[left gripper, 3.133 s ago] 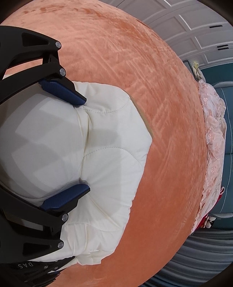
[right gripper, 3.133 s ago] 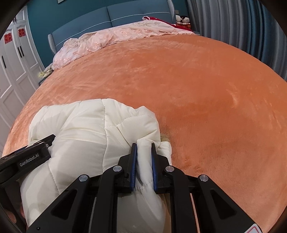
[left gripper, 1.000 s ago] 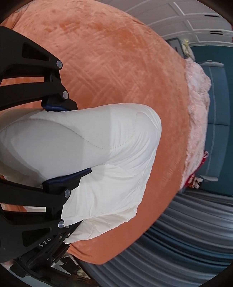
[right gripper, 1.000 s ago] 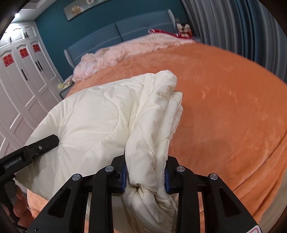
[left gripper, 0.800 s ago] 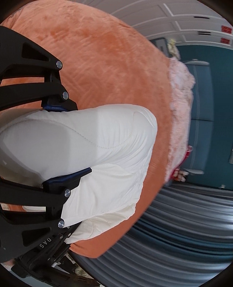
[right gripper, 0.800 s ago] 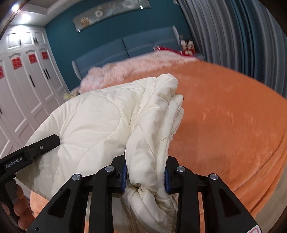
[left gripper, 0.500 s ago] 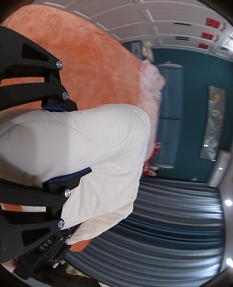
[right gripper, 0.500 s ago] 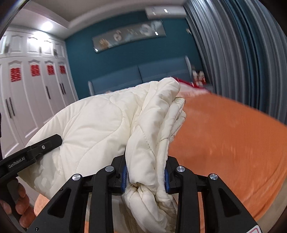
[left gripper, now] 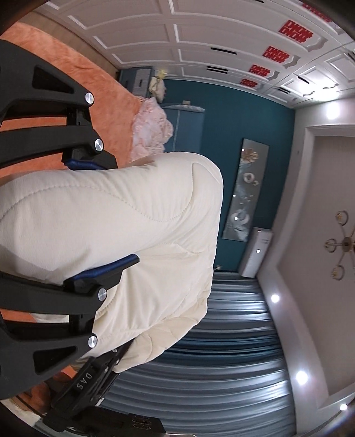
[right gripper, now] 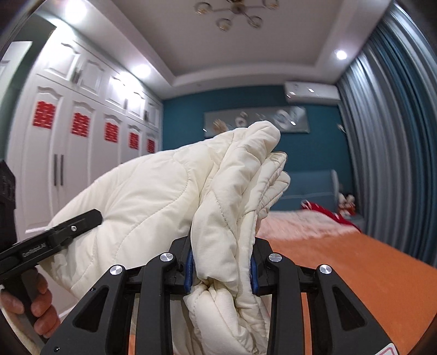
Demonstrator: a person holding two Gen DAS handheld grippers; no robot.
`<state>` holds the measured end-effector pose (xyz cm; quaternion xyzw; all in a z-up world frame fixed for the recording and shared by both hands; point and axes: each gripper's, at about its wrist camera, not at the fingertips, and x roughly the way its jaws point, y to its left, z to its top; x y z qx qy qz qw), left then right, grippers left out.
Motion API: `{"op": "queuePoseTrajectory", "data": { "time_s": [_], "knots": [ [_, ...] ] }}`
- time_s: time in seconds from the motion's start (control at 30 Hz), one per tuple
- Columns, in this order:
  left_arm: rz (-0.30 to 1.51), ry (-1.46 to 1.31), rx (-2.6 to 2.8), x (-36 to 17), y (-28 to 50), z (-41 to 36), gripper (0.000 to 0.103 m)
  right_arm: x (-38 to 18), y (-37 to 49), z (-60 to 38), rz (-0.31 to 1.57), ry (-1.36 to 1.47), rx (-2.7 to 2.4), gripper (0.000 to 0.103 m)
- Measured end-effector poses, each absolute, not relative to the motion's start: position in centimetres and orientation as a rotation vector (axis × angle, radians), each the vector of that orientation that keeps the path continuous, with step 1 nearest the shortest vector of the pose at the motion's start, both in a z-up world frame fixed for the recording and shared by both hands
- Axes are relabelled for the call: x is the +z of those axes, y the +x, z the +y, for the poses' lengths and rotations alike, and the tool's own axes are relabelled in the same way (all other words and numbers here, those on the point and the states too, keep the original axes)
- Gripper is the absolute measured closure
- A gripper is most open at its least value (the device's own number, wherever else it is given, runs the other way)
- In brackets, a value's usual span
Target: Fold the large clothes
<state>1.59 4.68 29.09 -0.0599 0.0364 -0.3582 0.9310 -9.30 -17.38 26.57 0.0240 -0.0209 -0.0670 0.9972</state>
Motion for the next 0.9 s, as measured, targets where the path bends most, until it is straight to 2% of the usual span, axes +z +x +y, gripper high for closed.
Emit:
{"op": "queuePoseTrajectory", "data": {
  "time_s": [0.27,0.4,0.6,0.9],
  "knots": [
    [0.117,-0.138,-0.712,26.1,9.7,6.5,0.052,24.9,-1.8,-16.4,-0.004,0.066,-0.06,0.073],
    [0.177,-0.151,-0.707,22.8,13.9,6.3,0.052,21.3,2.8,-17.0,0.077,0.105,-0.05,0.073],
    [0.363,-0.17,-0.695,14.2,20.8,5.1,0.052,13.4,8.7,-18.3,0.228,0.161,-0.061,0.073],
    [0.675,-0.15,-0.613,-0.4,25.3,3.6,0.052,-1.9,13.9,-19.5,0.567,0.256,-0.082,0.073]
  ]
}}
